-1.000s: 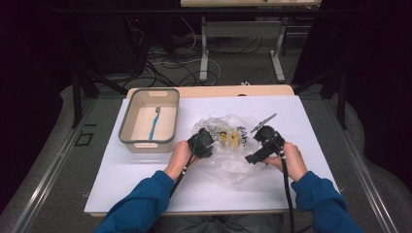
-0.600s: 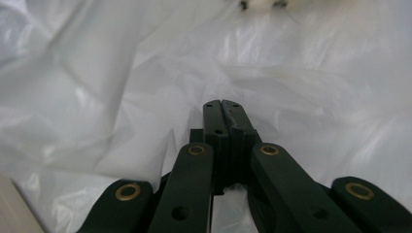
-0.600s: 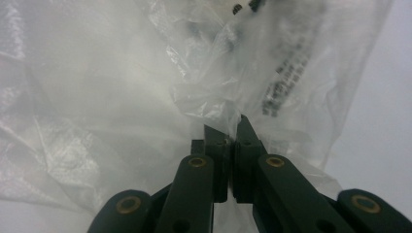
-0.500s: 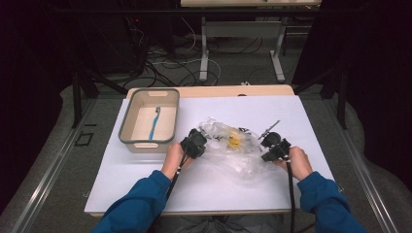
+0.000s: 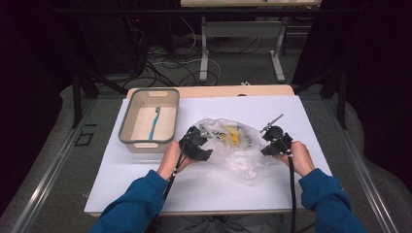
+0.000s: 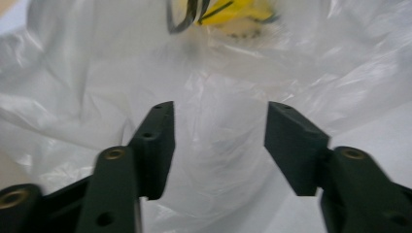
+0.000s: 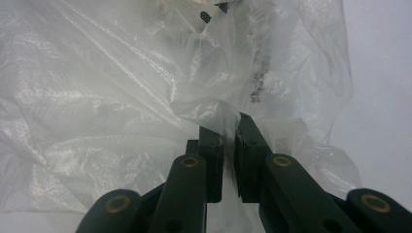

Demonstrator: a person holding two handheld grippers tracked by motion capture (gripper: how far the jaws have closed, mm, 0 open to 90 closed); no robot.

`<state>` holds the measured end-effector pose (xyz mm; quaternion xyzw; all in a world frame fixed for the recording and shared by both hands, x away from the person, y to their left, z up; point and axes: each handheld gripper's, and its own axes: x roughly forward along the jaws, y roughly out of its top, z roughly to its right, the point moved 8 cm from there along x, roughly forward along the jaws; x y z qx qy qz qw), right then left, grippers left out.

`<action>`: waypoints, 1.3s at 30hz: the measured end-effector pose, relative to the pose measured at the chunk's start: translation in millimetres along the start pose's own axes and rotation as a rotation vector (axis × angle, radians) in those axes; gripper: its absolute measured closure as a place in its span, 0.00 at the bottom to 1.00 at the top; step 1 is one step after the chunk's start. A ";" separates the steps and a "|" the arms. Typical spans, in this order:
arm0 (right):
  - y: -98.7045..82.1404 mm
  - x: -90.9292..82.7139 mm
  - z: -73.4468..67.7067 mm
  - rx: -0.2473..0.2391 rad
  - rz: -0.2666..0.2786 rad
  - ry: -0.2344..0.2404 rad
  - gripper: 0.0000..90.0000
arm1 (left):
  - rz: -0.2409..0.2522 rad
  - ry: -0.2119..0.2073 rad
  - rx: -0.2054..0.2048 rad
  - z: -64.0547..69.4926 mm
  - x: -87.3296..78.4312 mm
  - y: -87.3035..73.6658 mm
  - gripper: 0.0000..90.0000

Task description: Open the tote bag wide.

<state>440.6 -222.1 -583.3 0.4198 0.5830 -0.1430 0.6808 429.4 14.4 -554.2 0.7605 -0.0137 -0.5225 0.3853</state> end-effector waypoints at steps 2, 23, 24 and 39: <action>2.9 1.1 0.1 0.003 0.023 -0.002 0.93 | 0.014 0.004 0.016 4.4 -5.9 4.1 0.42; 15.1 -20.0 -6.9 0.033 0.118 -0.028 0.36 | 0.069 -0.010 0.055 19.8 42.3 48.1 0.87; 17.4 -25.2 -10.7 0.025 0.136 -0.029 0.35 | 0.056 -0.006 0.058 16.2 42.8 47.2 0.91; 15.0 30.4 -63.0 -0.183 -0.005 0.019 0.94 | 0.061 0.050 -0.069 -23.4 44.4 42.7 0.99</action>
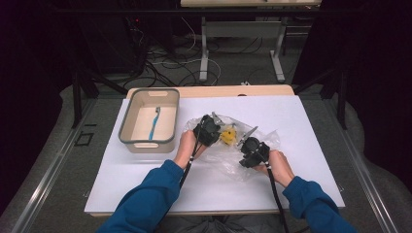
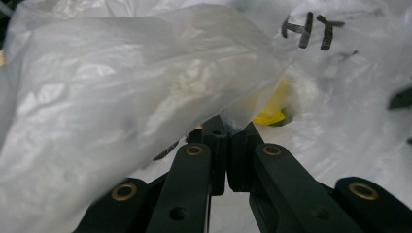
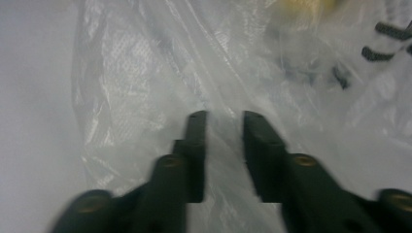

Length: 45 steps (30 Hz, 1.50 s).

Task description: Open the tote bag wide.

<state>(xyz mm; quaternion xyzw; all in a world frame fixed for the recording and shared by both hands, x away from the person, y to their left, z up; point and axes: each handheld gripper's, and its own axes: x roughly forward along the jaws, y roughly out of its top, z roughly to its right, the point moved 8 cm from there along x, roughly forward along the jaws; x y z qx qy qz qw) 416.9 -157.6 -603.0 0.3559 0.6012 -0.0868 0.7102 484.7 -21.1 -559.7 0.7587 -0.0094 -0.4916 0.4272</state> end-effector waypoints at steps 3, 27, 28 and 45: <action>-10.0 -2.4 3.6 0.012 -0.027 0.023 1.00 | -0.006 0.007 -0.026 -9.8 -3.4 -0.7 0.99; -37.9 -62.6 43.9 0.174 0.003 0.088 0.57 | -0.163 0.008 -0.102 -19.6 31.6 -22.8 0.97; -26.8 -69.5 42.6 0.173 0.057 0.076 0.54 | -0.168 0.006 -0.102 -17.9 32.5 -23.5 0.96; -2.3 -7.9 135.1 0.310 0.150 -0.264 1.00 | -0.251 -0.022 -0.014 -11.8 21.2 -52.7 0.99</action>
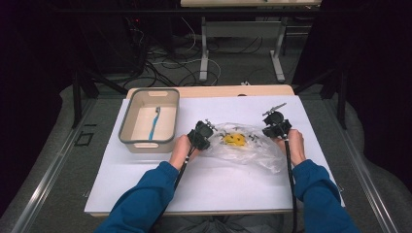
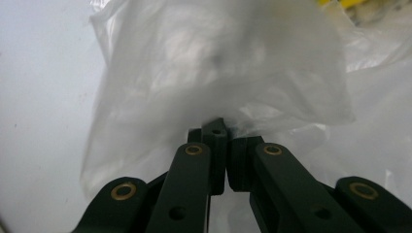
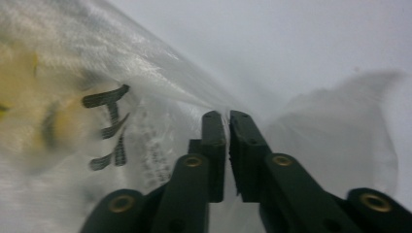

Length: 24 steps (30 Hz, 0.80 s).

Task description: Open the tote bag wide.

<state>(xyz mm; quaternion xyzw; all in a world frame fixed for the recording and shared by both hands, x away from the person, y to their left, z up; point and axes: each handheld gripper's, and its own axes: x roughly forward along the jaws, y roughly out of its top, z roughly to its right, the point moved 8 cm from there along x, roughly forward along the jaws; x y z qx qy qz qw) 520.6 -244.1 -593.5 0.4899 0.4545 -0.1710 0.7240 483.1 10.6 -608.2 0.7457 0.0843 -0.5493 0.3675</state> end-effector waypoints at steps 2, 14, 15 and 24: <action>-5.9 7.8 6.9 0.011 -0.029 -0.034 1.00 | 0.002 -0.007 -0.011 -1.0 -2.1 -5.2 0.99; 3.0 0.1 -11.4 0.003 0.015 0.046 0.99 | 0.098 -0.001 0.007 2.3 -42.3 3.8 0.66; 3.1 0.2 -13.3 0.013 0.011 0.051 0.98 | 0.107 0.008 0.010 3.4 -47.7 6.3 0.60; 6.3 -11.0 -14.2 -0.006 0.038 0.063 0.78 | 0.129 0.021 0.053 11.3 -67.4 13.2 0.38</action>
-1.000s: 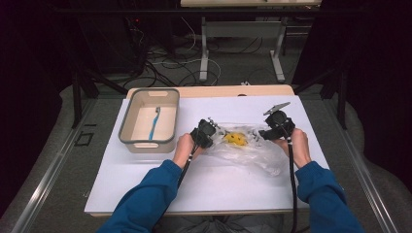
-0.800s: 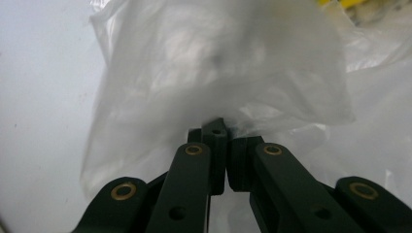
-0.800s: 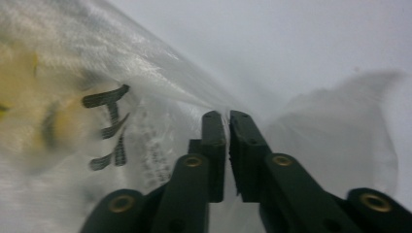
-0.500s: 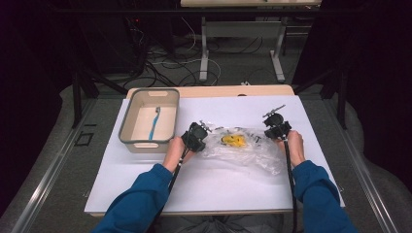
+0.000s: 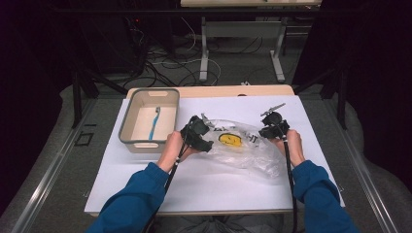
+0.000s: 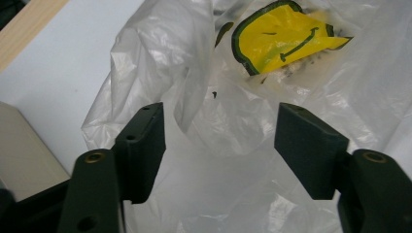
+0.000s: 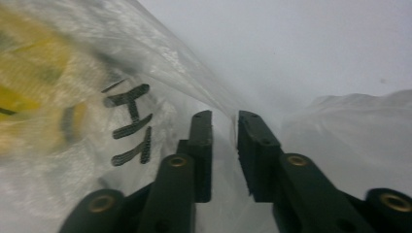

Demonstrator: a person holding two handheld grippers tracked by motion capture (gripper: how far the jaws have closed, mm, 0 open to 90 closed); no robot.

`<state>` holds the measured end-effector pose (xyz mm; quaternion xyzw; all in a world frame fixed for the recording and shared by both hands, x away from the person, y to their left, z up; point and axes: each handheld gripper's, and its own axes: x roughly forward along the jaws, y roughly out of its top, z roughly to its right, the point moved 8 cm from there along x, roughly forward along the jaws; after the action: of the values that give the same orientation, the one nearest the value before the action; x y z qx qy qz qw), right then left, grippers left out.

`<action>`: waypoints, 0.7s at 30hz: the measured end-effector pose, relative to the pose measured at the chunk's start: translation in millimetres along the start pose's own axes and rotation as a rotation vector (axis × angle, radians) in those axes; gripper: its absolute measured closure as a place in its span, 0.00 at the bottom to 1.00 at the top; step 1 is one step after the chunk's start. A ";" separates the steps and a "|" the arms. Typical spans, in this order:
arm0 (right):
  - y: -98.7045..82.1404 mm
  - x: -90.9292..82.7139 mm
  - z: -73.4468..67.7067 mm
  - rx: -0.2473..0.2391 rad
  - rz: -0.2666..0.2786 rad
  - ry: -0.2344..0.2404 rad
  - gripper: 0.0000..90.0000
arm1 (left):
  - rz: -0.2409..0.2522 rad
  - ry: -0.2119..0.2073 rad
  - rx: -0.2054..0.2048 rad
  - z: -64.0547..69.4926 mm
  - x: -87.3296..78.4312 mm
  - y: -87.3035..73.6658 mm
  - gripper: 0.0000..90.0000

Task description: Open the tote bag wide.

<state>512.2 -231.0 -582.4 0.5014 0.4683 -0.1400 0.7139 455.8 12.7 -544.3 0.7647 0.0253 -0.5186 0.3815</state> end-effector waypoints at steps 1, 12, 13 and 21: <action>1.6 -4.8 -1.9 0.005 0.010 0.016 0.72 | -0.002 -0.002 -0.004 0.3 2.4 -1.3 0.38; -7.3 -57.9 -41.8 -0.024 0.008 0.127 0.26 | -0.001 -0.032 -0.053 -7.8 14.1 -13.8 0.27; -12.4 -53.1 -46.8 -0.041 -0.016 0.132 0.26 | 0.004 -0.031 -0.053 -7.6 11.3 -14.2 0.24; -29.5 -14.7 -57.3 -0.060 -0.061 0.147 0.34 | 0.053 -0.071 -0.054 -8.4 -7.4 -21.1 0.05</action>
<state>454.5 -200.0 -591.1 0.4743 0.5384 -0.1106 0.6877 449.7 35.4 -548.6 0.7358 0.0054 -0.5341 0.4164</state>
